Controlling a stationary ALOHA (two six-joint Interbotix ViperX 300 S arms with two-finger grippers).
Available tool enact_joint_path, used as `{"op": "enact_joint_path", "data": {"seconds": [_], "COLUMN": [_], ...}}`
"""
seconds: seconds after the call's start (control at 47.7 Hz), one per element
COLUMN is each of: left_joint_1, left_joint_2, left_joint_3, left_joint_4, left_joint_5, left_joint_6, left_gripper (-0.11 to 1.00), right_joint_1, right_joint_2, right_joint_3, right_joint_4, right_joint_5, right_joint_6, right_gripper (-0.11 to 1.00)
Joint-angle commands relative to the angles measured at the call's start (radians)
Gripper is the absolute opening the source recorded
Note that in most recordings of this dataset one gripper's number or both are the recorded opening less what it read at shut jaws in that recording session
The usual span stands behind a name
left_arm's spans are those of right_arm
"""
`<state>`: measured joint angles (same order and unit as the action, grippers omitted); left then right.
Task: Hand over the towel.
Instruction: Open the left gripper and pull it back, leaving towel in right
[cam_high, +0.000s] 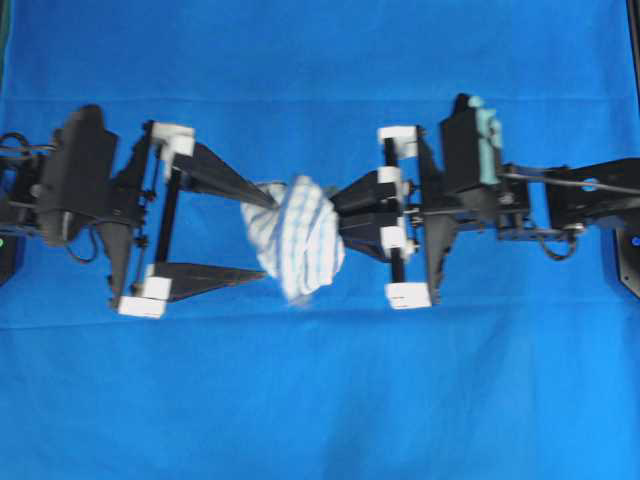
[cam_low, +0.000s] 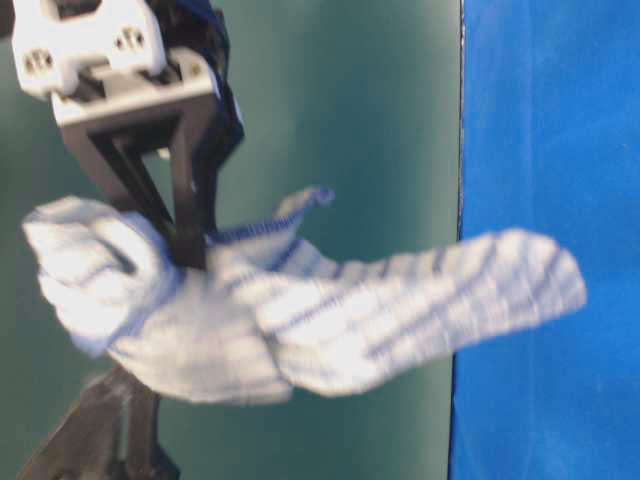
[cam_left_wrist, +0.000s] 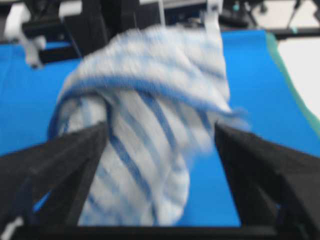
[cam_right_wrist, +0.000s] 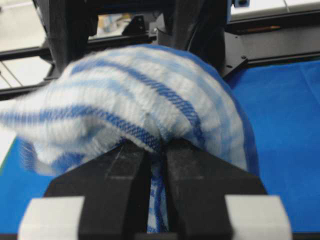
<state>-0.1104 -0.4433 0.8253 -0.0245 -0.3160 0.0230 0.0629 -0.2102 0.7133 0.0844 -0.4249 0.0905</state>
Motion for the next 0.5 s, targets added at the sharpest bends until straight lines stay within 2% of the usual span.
{"op": "enact_joint_path", "data": {"seconds": [0.0,0.273,0.482], "left_joint_1": [0.002,0.005,0.003], "left_joint_2": [-0.06,-0.193,-0.21], "left_joint_3": [0.015,0.1,0.109], "left_joint_4": [-0.002,-0.002,-0.002], "left_joint_5": [-0.006,0.005,0.005], "left_joint_6": [0.002,0.002,0.002], "left_gripper": [0.92,0.92,0.92], "right_joint_1": [0.006,0.006,0.008], "right_joint_2": [-0.063,-0.199,-0.244], "right_joint_3": [0.017,0.121,0.147], "right_joint_4": [0.002,0.0,0.0], "right_joint_5": [-0.005,-0.005,0.014], "right_joint_6": [-0.002,-0.003,-0.003], "right_gripper": [0.08,0.08,0.08]}}
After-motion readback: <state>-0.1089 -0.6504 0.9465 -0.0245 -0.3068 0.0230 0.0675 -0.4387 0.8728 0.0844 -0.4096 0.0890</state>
